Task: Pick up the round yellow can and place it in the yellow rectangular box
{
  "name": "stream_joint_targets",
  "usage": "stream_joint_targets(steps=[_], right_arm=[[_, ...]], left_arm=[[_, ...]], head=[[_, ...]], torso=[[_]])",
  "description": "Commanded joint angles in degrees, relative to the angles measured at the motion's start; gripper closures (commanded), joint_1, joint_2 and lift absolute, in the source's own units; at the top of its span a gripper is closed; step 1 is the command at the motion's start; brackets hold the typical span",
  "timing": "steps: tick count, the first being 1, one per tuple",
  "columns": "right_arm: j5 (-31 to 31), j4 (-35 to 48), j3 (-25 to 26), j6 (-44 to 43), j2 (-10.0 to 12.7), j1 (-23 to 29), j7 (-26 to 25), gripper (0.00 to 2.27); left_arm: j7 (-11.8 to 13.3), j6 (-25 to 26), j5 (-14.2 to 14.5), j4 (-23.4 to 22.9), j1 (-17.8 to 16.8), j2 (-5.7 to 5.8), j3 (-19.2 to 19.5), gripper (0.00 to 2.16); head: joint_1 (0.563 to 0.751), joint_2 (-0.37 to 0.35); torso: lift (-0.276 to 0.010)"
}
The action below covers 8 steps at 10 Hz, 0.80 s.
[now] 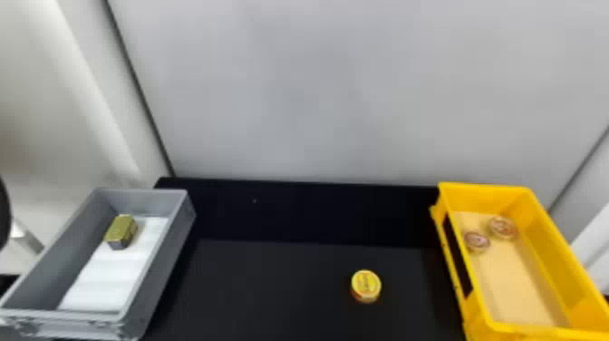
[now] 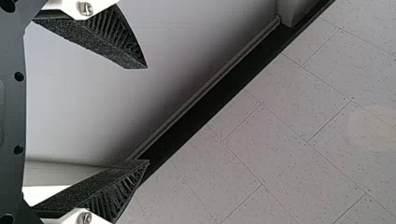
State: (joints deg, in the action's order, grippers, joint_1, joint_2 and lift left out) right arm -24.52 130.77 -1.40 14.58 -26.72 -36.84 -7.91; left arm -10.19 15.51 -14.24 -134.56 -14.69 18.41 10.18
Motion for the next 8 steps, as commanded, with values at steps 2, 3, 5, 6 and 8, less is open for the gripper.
stream_joint_targets(steps=[2, 3, 5, 6, 8], right_arm=[[0.25, -0.25, 0.00, -0.33, 0.00, 0.01, 0.00, 0.04], [0.25, -0.25, 0.00, -0.33, 0.09, 0.10, -0.09, 0.04], [0.34, -0.42, 0.00, 0.02, 0.18, 0.36, -0.09, 0.04], [0.51, -0.42, 0.00, 1.25, 0.26, 0.45, -0.09, 0.04], [3.15, -0.25, 0.17, 6.26, 0.53, 0.54, -0.61, 0.04]], left_arm=[[-0.01, -0.12, 0.00, 0.00, 0.01, 0.06, -0.16, 0.12], [-0.01, -0.12, 0.00, 0.00, 0.01, 0.06, -0.24, 0.12], [-0.01, -0.12, 0.00, 0.00, -0.07, 0.06, -0.33, 0.12], [-0.01, -0.12, 0.00, 0.00, -0.07, 0.06, -0.42, 0.12], [-0.01, -0.12, 0.00, 0.00, -0.07, 0.15, -0.51, 0.12]], head=[[0.663, 0.054], [0.663, 0.054], [0.663, 0.054], [0.663, 0.054], [0.663, 0.054]], torso=[[-0.010], [-0.010], [-0.010], [-0.010], [-0.010]])
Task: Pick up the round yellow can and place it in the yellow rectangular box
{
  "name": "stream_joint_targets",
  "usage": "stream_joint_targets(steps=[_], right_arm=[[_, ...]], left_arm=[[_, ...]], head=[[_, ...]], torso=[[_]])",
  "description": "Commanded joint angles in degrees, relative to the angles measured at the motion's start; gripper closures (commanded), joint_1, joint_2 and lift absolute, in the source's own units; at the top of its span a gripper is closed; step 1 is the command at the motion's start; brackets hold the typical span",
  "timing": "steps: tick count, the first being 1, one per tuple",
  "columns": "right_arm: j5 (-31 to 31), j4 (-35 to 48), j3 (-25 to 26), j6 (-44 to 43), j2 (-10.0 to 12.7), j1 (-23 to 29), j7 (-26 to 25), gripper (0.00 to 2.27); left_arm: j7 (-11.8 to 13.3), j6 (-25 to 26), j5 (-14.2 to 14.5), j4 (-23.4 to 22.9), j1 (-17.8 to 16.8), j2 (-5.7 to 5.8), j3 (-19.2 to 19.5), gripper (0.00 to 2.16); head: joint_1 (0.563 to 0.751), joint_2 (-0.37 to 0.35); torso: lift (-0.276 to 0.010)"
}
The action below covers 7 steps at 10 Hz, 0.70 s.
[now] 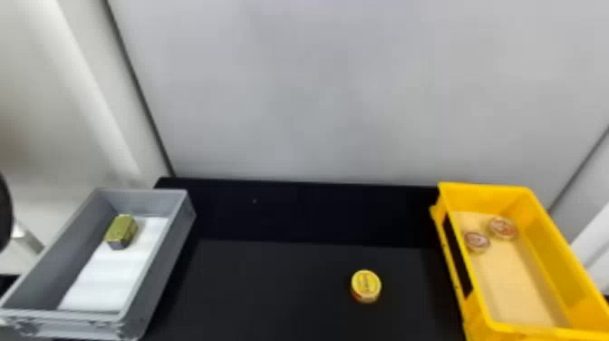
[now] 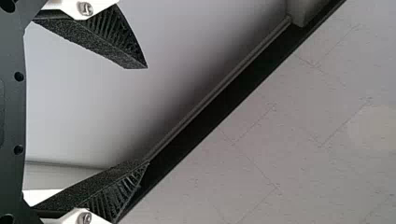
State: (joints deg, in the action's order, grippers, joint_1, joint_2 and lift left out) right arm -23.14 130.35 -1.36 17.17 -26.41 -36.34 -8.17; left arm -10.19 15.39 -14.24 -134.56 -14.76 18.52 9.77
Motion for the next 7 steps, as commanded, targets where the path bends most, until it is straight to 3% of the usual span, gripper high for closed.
stream_joint_targets(steps=[1, 4, 5, 6, 7], right_arm=[[5.20, 0.17, 0.31, 7.89, 0.48, 0.12, -1.94, 0.05], [12.15, -0.18, 0.40, 26.00, 2.59, -0.58, -2.29, 0.07], [14.70, -0.97, 0.48, 34.27, 4.43, -1.90, -1.68, 0.07], [14.35, -2.90, 0.83, 43.85, 6.02, -4.27, 4.04, 0.07], [13.99, -5.54, 0.92, 48.78, 6.10, -5.41, 10.45, 0.07]], left_arm=[[-0.01, 0.09, 0.00, 0.00, 0.00, 0.03, -0.19, 0.12], [0.43, 0.35, 0.09, 0.18, -0.35, 0.12, -0.89, 0.12], [0.43, 0.27, 0.09, 0.18, -0.35, 0.03, -0.89, 0.12], [0.43, 0.27, 0.09, 0.18, -0.27, -0.06, -0.89, 0.12], [0.43, 0.27, 0.09, 0.26, -0.27, -0.06, -0.98, 0.12]], head=[[0.663, 0.054], [0.663, 0.054], [0.663, 0.054], [0.663, 0.054], [0.663, 0.054]], torso=[[-0.010], [-0.010], [-0.010], [-0.010], [-0.010]])
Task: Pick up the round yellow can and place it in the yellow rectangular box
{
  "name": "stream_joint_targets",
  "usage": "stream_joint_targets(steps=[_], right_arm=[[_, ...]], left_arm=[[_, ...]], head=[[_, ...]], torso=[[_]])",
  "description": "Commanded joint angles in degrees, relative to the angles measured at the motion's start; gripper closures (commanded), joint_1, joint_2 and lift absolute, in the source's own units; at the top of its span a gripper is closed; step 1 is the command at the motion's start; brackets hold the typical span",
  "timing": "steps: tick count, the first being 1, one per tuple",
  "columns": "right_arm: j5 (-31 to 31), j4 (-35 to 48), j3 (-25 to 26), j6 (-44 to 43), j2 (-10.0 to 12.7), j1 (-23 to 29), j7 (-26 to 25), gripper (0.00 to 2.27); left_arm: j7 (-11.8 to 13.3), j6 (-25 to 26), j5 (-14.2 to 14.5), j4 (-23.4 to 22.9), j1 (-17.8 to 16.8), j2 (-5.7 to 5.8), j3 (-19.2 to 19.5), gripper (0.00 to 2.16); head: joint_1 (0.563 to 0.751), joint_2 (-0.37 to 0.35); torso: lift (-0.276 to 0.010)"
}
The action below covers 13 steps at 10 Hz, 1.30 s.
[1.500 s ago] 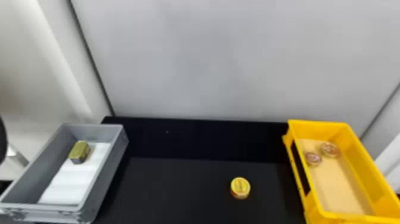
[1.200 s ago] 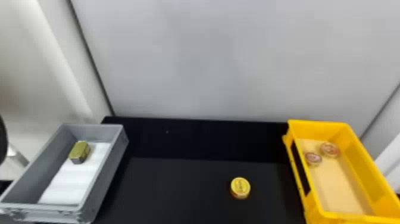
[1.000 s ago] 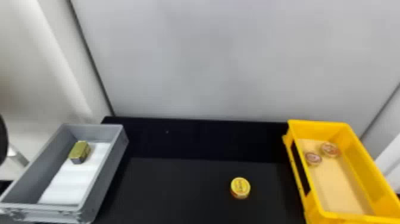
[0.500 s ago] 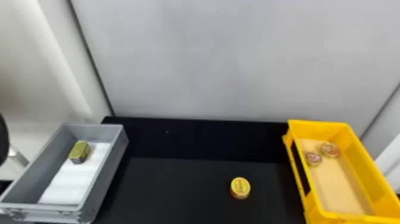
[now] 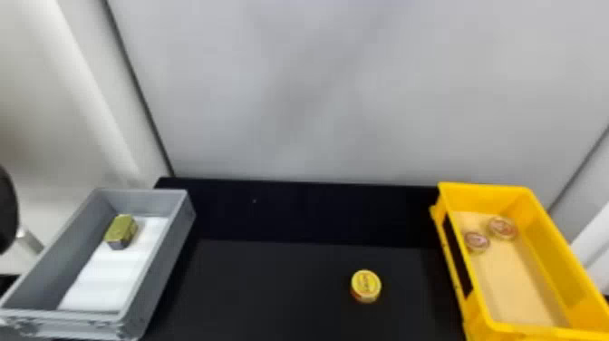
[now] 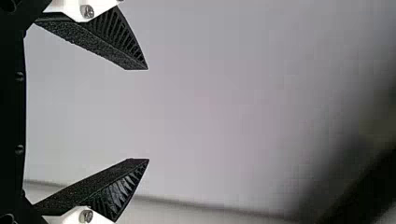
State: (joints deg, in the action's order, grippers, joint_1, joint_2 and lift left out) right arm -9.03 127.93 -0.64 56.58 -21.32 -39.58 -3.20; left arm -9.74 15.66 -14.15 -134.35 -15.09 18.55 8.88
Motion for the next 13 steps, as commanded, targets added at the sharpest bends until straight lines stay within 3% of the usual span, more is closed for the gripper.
stream_joint_targets(steps=[1, 6, 11, 12, 13], right_arm=[[0.24, -5.06, -0.67, 12.01, 1.02, -2.16, 8.21, 0.07], [0.24, -15.87, -1.73, 20.28, 1.28, -0.14, 23.95, 0.07], [0.24, -24.93, -2.52, 20.54, 4.01, 6.10, 30.19, 0.09], [0.24, -26.33, -3.49, 20.54, 4.10, 6.54, 31.34, 0.09], [0.15, -27.48, -4.37, 20.19, 4.10, 7.50, 32.39, 0.09]], left_arm=[[-0.02, -0.01, 0.00, 0.05, 0.15, -0.08, -0.09, 0.12], [-0.02, 0.25, 0.17, 0.41, -0.03, -0.52, -1.85, 0.12], [-0.19, -0.63, 0.26, 1.02, -2.32, -1.75, -3.52, 0.12], [-0.28, -1.15, 0.35, 1.46, -2.58, -2.55, -3.61, 0.12], [-0.28, -2.30, 0.44, 2.43, -2.84, -4.13, -4.05, 0.12]], head=[[0.663, 0.054], [0.663, 0.054], [0.663, 0.054], [0.663, 0.054], [0.663, 0.054]], torso=[[-0.010], [-0.010], [-0.010], [-0.010], [-0.010]])
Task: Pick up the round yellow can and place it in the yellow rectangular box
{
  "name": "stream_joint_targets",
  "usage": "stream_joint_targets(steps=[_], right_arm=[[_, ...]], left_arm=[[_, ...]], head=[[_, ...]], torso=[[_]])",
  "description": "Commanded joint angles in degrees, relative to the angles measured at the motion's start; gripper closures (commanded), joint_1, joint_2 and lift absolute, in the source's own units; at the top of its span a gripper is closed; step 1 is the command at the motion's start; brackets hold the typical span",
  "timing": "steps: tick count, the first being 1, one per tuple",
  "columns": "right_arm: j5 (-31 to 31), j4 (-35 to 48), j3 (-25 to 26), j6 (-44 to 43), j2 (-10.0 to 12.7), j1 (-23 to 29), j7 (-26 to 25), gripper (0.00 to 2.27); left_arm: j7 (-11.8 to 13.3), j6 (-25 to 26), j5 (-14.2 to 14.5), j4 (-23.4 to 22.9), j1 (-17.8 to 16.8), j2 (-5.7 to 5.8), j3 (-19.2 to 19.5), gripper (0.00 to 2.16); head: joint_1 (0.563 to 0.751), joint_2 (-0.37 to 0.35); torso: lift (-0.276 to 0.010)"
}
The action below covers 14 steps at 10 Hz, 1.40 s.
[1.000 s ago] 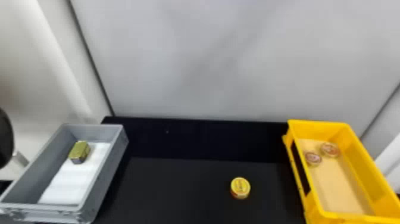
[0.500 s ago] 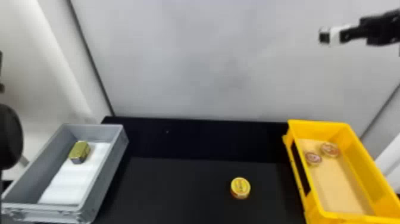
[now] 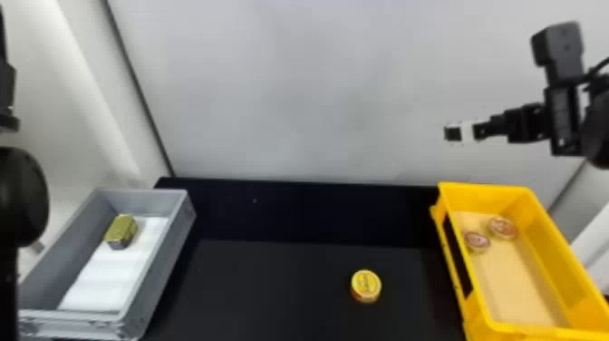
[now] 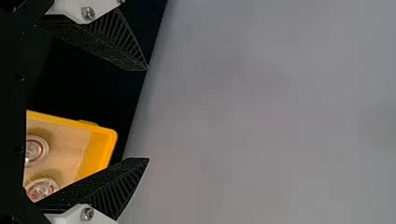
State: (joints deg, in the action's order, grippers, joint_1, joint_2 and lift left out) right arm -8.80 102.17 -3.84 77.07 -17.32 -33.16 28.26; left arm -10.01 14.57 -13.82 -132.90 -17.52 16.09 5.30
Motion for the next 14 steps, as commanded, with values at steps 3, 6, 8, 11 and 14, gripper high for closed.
stream_joint_targets(steps=[3, 6, 8, 11, 14], right_arm=[[-4.83, -6.54, -3.28, -3.82, 2.64, 3.72, 6.12, 0.09], [-16.26, -12.17, -3.81, -6.98, 6.51, 4.42, 15.00, 0.10], [-17.58, -16.21, -4.60, -9.36, 7.82, 4.77, 16.49, 0.10], [-17.49, -21.83, -4.25, -14.37, 9.93, 6.18, 18.16, 0.10], [-15.91, -27.63, -4.96, -18.50, 11.43, 6.44, 18.43, 0.10]], left_arm=[[-0.01, -2.88, -0.24, 2.56, -0.76, -5.45, -0.90, 0.12], [-0.19, -3.14, -0.33, 2.64, -0.68, -5.45, -1.34, 0.12], [-0.28, -3.49, -0.24, 2.82, -0.76, -5.45, -1.34, 0.12], [-0.28, -3.76, -0.24, 3.08, -0.94, -5.45, -1.51, 0.13], [-0.37, -4.02, -0.24, 3.35, -1.03, -5.53, -1.60, 0.13]], head=[[0.663, 0.054], [0.663, 0.054], [0.663, 0.054], [0.663, 0.054], [0.663, 0.054]], torso=[[-0.010], [-0.010], [-0.010], [-0.010], [-0.010]])
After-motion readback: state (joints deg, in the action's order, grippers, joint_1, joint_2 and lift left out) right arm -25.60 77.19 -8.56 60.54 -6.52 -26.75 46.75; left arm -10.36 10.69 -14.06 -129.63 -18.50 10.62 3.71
